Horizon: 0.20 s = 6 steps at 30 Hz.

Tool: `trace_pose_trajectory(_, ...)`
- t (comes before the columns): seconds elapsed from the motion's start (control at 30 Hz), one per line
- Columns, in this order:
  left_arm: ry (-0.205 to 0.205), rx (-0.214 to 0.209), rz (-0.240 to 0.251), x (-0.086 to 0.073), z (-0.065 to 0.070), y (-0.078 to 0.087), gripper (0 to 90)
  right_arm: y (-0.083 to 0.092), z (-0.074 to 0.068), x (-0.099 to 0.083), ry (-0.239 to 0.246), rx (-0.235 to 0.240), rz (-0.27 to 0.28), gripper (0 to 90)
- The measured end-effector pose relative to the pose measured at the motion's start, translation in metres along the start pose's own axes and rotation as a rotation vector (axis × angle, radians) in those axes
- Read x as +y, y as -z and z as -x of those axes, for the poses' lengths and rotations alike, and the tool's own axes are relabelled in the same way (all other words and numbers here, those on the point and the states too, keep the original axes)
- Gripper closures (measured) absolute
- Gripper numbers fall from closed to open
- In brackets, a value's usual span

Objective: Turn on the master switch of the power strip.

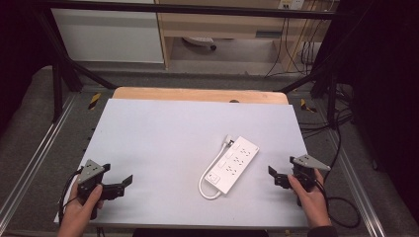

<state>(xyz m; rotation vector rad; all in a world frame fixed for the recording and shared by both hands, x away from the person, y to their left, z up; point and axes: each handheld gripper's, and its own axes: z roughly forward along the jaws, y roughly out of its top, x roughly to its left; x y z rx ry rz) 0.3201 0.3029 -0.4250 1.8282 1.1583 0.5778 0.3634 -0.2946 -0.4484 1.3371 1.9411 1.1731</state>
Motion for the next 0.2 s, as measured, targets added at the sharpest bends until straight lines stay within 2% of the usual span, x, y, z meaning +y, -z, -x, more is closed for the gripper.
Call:
trace_pose_trajectory(0.13, 0.001, 0.0, -0.005, -0.0002, 0.0006, -0.0005, 6.1, -0.0083, -0.0003, 0.0023, -0.001, -0.022, -0.045, 5.5)
trace_pose_trajectory(0.2, -0.002, 0.0, -0.007, -0.0001, 0.0011, -0.0006, 6.1, -0.0122, 0.0002, 0.0022, -0.002, -0.03, -0.086, 5.2)
